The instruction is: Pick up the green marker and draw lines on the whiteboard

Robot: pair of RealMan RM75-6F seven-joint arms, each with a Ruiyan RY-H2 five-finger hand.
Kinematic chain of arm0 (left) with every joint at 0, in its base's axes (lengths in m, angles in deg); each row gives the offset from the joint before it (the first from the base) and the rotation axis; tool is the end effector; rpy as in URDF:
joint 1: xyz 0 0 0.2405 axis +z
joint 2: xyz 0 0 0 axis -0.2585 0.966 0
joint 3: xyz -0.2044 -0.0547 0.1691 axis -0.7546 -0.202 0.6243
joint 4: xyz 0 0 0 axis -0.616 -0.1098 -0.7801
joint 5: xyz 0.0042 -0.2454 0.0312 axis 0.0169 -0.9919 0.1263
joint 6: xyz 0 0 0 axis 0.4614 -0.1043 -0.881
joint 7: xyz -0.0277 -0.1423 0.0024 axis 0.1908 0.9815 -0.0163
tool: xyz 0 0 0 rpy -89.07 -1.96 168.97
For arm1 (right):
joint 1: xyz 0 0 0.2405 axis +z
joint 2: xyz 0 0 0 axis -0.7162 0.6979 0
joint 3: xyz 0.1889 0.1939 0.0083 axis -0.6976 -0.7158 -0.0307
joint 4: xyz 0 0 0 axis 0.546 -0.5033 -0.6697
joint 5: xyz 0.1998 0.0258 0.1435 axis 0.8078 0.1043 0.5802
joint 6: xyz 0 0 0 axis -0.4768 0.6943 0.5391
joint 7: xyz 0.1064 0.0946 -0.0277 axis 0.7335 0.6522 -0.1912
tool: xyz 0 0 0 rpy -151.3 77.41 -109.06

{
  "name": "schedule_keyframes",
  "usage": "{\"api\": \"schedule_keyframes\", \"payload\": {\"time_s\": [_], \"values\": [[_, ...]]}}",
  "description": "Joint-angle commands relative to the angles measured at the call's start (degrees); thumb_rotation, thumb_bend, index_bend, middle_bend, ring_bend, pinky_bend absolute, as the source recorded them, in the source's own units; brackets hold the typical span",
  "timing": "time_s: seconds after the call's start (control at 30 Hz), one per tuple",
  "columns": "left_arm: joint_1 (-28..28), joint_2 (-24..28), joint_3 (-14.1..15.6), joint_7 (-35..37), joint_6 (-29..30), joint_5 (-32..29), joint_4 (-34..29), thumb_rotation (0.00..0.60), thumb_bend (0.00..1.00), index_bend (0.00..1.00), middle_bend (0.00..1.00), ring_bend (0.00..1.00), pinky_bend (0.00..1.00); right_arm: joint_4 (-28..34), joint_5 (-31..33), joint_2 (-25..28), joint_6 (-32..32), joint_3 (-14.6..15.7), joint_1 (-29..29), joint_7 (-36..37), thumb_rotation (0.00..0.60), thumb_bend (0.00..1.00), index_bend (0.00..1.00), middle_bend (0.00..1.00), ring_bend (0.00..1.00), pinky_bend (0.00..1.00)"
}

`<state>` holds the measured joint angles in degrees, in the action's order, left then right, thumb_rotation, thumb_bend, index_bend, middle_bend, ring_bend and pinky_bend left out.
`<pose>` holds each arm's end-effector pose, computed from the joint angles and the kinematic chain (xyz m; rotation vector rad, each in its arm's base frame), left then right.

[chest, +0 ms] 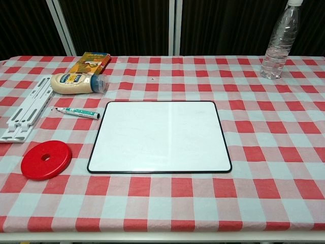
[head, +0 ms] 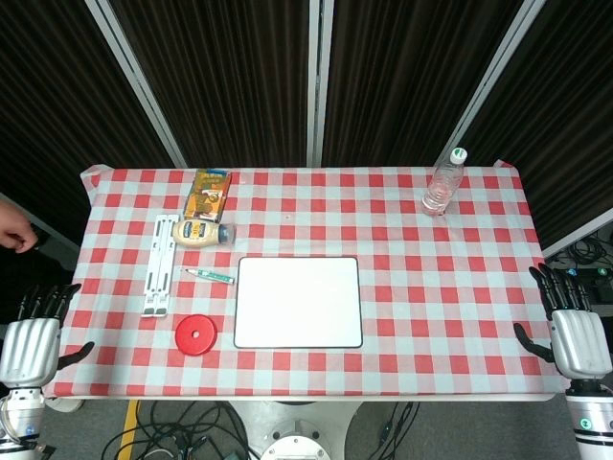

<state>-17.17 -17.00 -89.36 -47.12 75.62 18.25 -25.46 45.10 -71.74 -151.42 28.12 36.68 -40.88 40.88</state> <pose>-0.3091 0.1664 0.1049 -1.3340 -0.8490 -0.8091 -0.3304 -0.1965 0.1397 1.3472 -0.9076 0.9641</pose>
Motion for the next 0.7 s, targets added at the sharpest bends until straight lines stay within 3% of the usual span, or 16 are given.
{"api": "schedule_keyframes", "payload": {"time_s": [0.03,0.4,0.57,0.63,0.7], "values": [[0.1,-0.2,0.0,-0.3,0.0,-0.2,0.2,0.6,0.06,0.16,0.17,0.12,0.08,0.0,0.1,0.0,-0.3,-0.1,0.2,0.0,0.6,0.21,0.0,0.04,0.0,0.0],[-0.3,-0.3,-0.3,-1.3,-0.4,-0.2,0.2,0.6,0.06,0.16,0.17,0.12,0.08,-0.3,0.0,0.0,0.2,0.1,0.0,0.7,0.6,0.21,0.0,0.04,0.0,0.0],[-4.2,1.0,-2.2,-2.8,-4.4,0.8,-0.9,0.6,0.06,0.17,0.17,0.13,0.09,-0.7,-0.1,0.6,0.2,-0.1,0.3,1.2,0.6,0.21,0.0,0.04,0.0,0.0],[-7.4,1.6,-3.7,-3.1,-7.7,1.4,-1.0,0.6,0.06,0.2,0.17,0.17,0.14,-0.8,-0.3,0.8,0.1,-0.3,0.6,1.4,0.6,0.21,0.0,0.04,0.0,0.0],[-11.2,1.5,-5.6,-3.1,-11.7,1.3,-0.6,0.6,0.06,0.23,0.2,0.23,0.26,-0.9,-0.5,1.1,0.0,-0.5,0.8,1.7,0.6,0.21,0.0,0.04,0.0,0.0]]}}
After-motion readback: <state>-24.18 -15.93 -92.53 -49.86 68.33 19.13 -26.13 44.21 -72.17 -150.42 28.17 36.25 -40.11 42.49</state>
